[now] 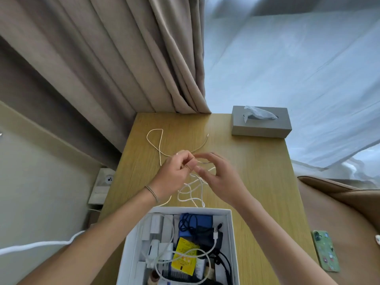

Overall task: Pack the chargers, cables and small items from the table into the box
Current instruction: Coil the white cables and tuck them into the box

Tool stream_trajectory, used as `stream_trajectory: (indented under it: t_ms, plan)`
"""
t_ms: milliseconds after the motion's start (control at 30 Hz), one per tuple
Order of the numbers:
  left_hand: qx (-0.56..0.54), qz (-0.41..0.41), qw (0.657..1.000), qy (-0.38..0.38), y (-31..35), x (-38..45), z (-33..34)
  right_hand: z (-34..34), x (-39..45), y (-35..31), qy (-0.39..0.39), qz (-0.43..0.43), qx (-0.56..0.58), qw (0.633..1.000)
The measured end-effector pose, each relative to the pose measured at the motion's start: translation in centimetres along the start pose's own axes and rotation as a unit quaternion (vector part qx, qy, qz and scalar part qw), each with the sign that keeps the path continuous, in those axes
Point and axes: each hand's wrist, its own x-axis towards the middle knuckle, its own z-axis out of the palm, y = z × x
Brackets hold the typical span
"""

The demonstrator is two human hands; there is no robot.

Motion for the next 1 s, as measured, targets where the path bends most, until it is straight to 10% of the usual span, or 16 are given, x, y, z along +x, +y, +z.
stream_trajectory:
  t_ms: [200, 467, 800, 1000]
  plan:
    - [-0.268, 0.009, 0.957, 0.109, 4.9, -2.2, -3.8, 1.8, 0.3, -4.4, 0.004, 0.007, 0.24, 0.971]
    - [-0.591, 0.032, 0.806, 0.0, 7.2, -4.3, -10.3, 5.9, 1.0, -8.2, -0.043, 0.023, 0.219, 0.974]
    - [-0.418, 0.056, 0.871, 0.252, 1.1, -5.6, -20.1, 0.6, -1.6, -5.3, -0.036, 0.102, 0.226, 0.968]
    - [-0.168, 0.053, 0.98, 0.095, 0.9, -7.4, -14.1, 1.6, -0.9, -9.3, -0.067, 0.079, 0.204, 0.973]
